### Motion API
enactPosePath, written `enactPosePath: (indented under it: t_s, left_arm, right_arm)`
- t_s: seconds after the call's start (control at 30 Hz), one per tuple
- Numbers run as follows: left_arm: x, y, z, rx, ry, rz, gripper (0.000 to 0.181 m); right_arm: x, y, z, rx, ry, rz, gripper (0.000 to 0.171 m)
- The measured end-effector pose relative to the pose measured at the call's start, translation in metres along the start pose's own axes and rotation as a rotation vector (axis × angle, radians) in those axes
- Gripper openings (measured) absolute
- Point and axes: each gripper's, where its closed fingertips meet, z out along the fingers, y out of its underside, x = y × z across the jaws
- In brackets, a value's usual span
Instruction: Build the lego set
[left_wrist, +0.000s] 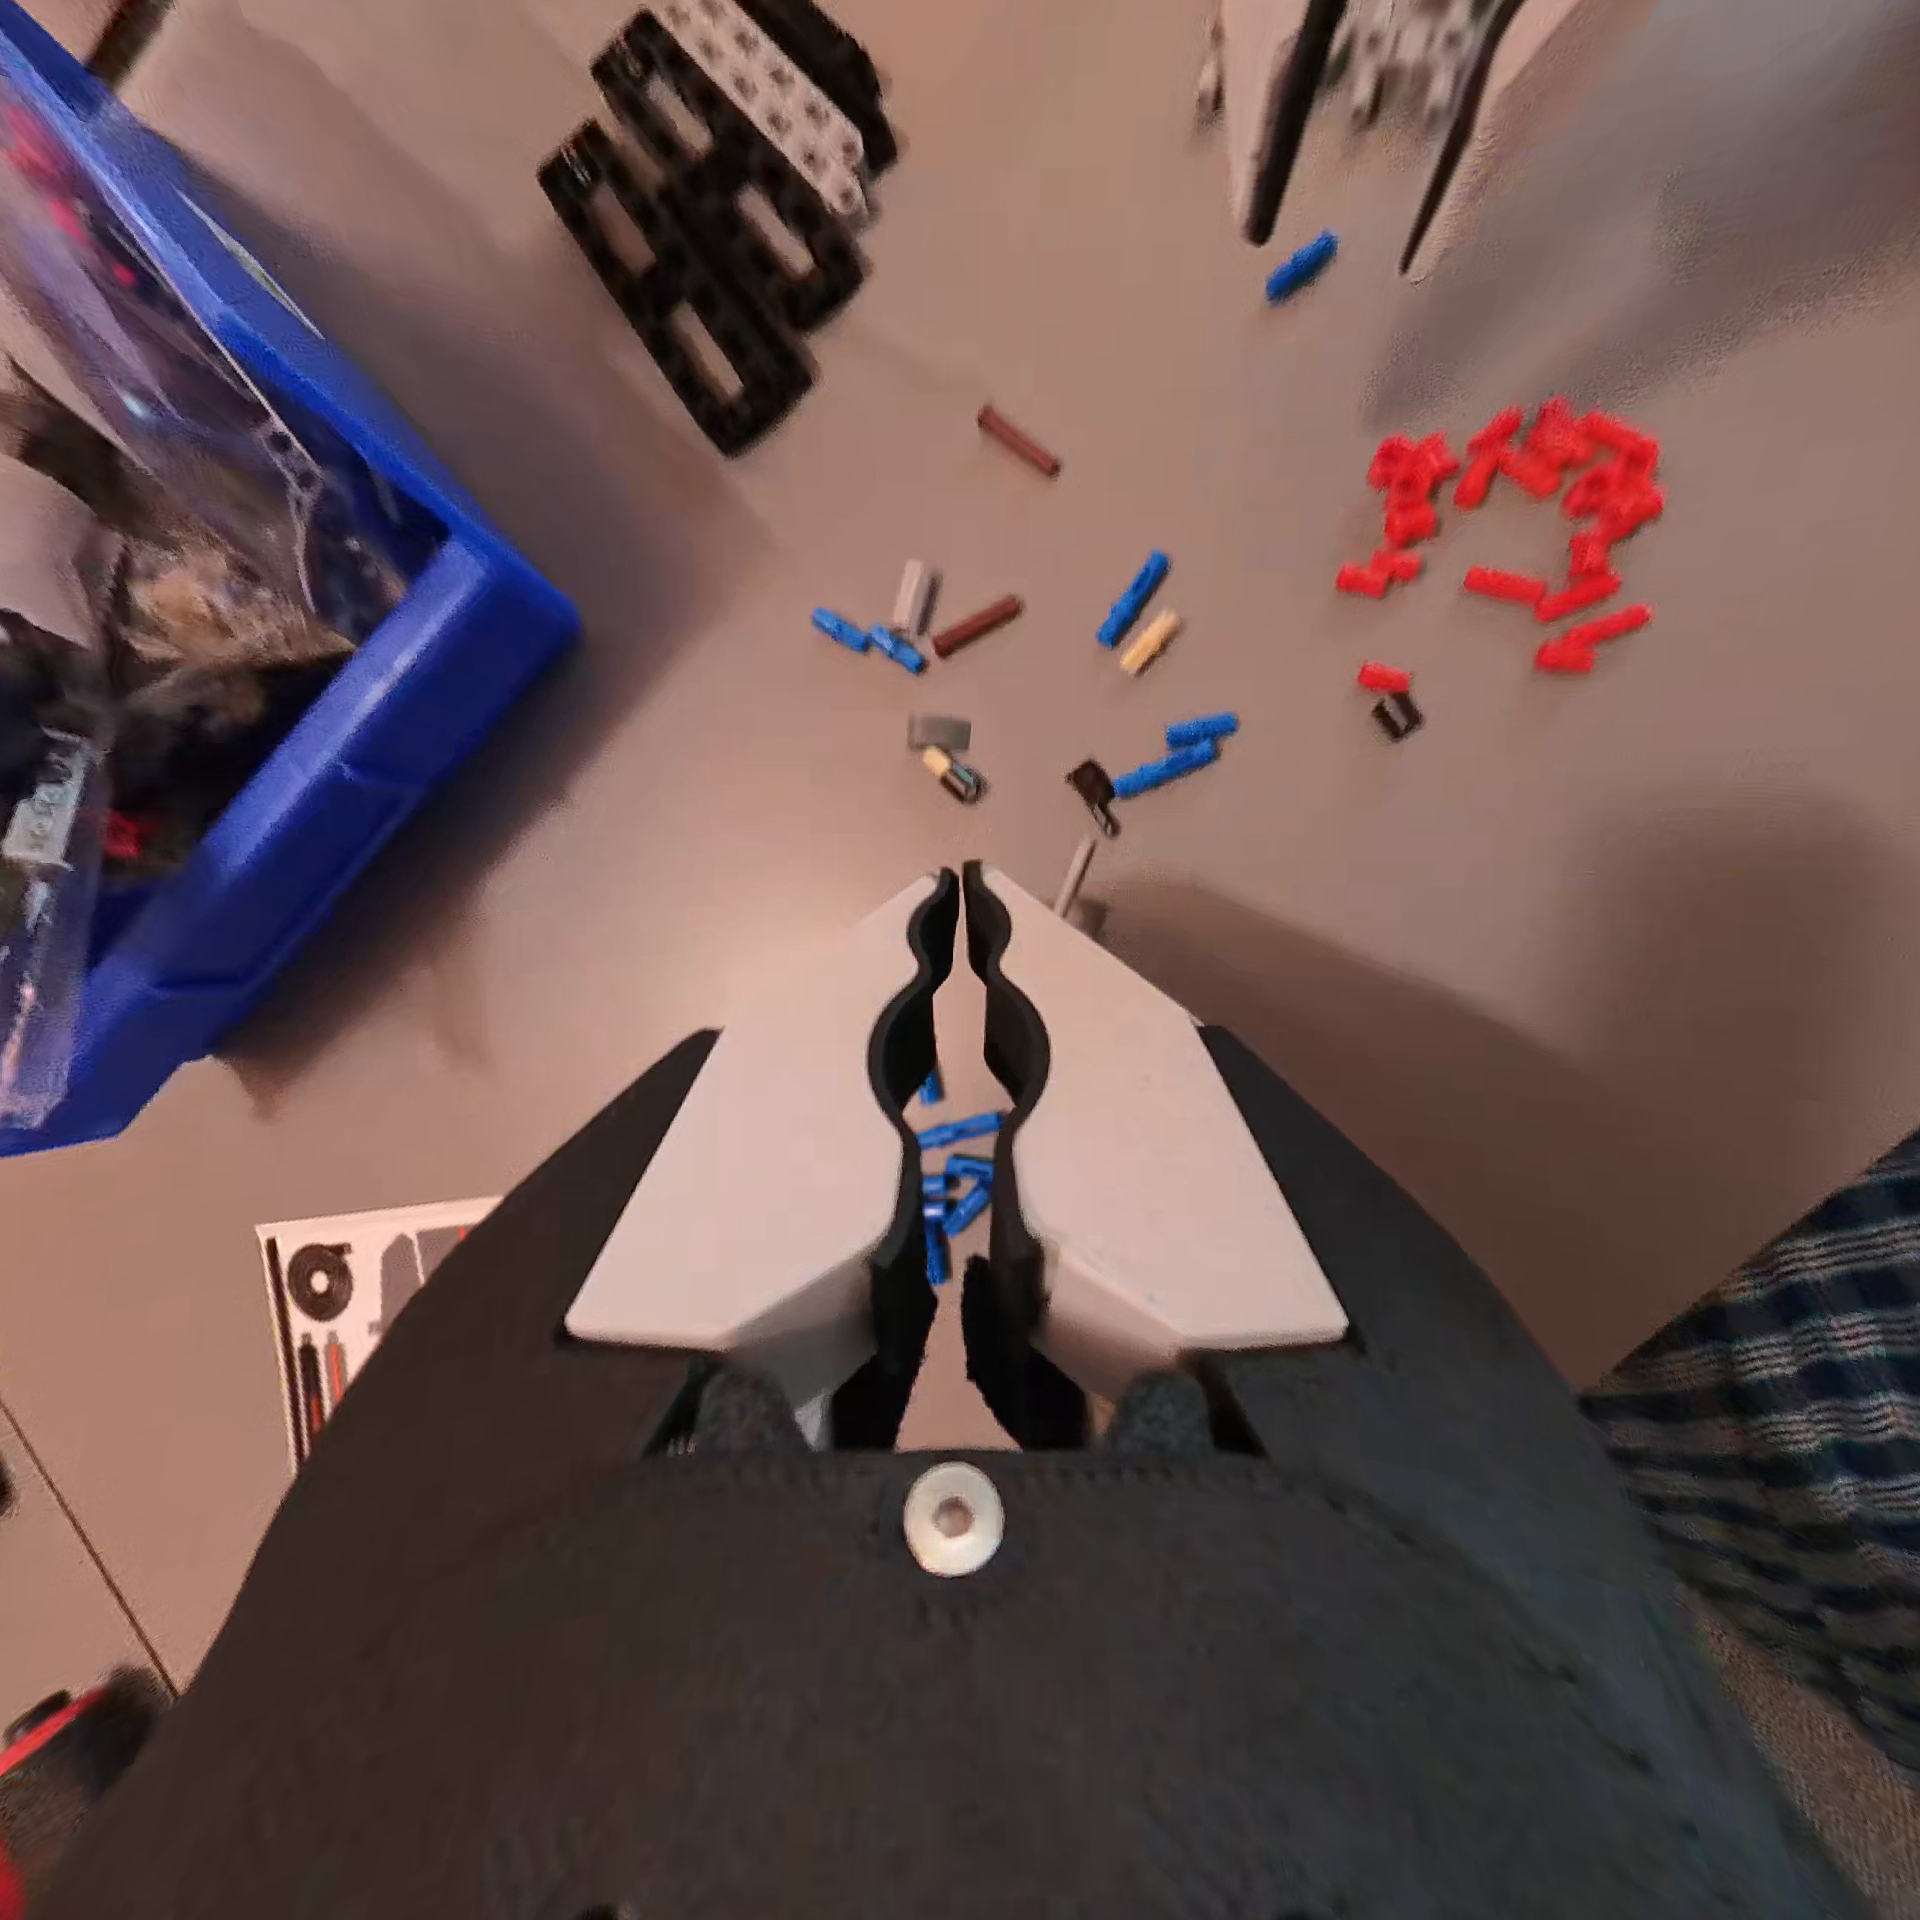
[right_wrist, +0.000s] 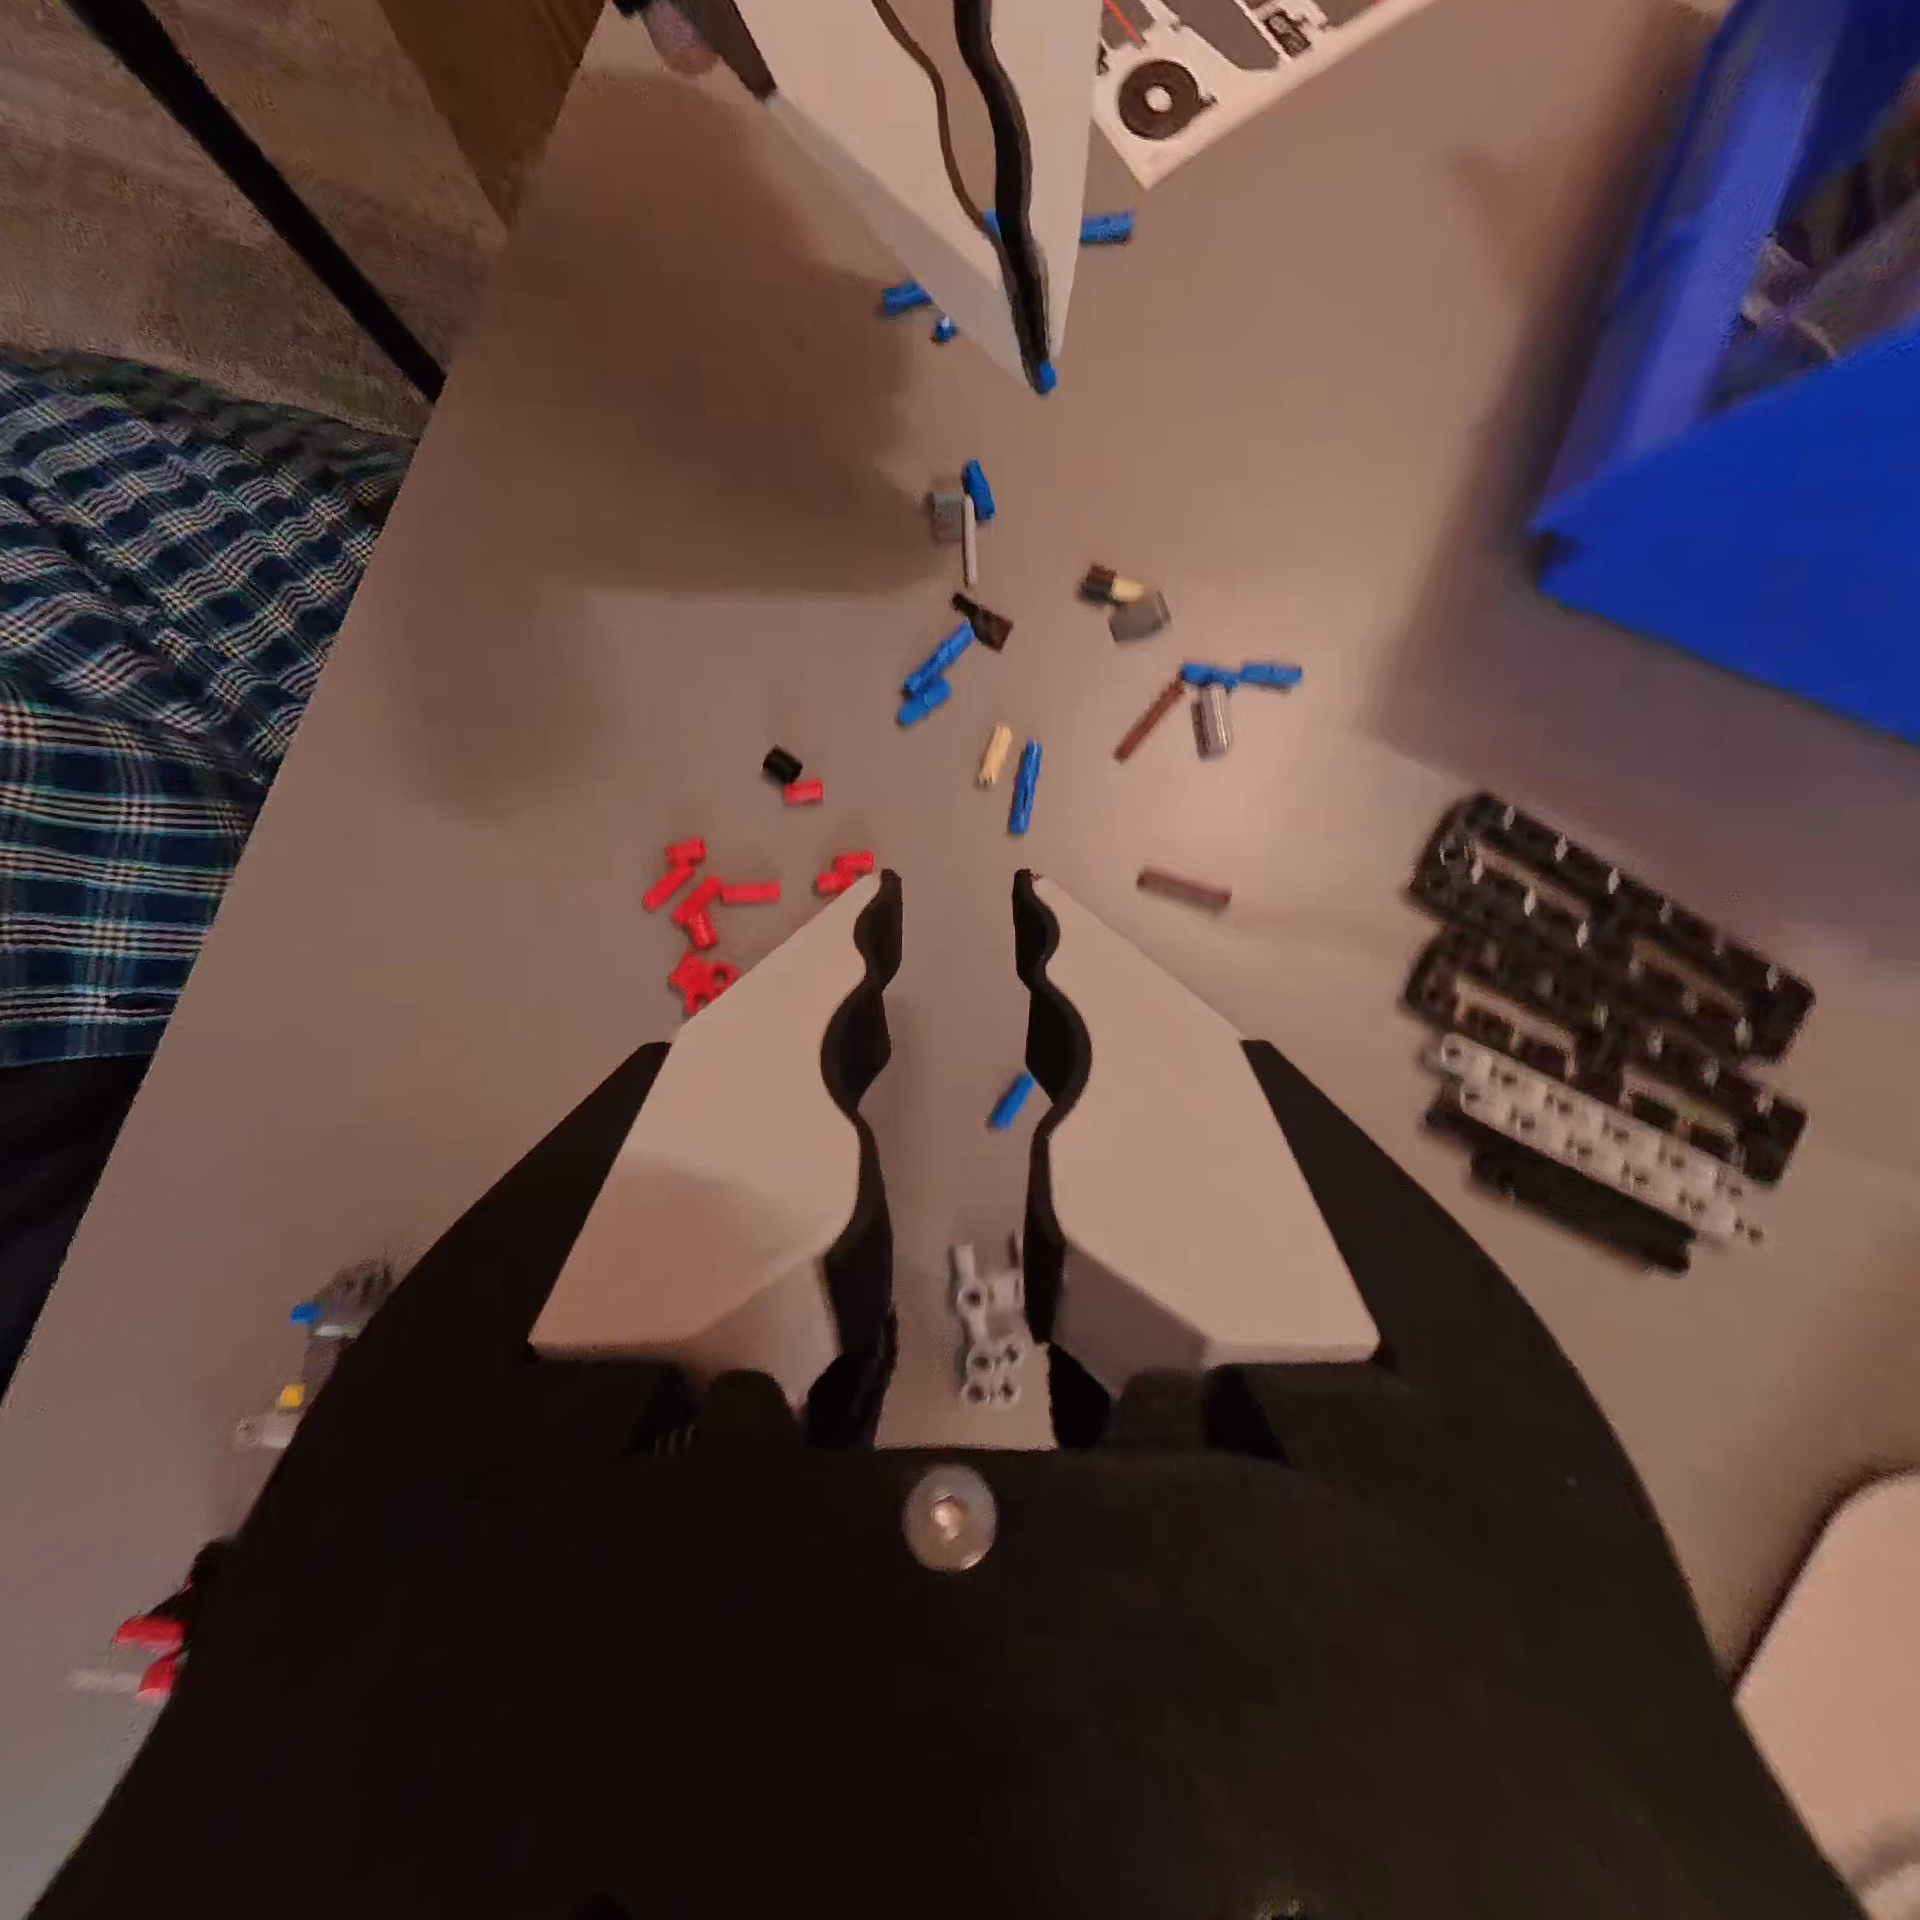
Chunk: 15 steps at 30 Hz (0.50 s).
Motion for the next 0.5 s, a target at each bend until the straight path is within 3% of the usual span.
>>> enactPosePath:
  t_s: [0.27,0.5]
  left_arm:
    - [0.004,0.026,0.006,-0.003,0.022,0.041,0.000]
    - [0.005,0.026,0.004,0.055,0.037,0.032,0.000]
  right_arm:
    - [0.007,-0.025,0.067,-0.069,-0.057,-0.138,0.015]
    - [0.018,-0.022,0.096,-0.136,-0.105,-0.296,0.015]
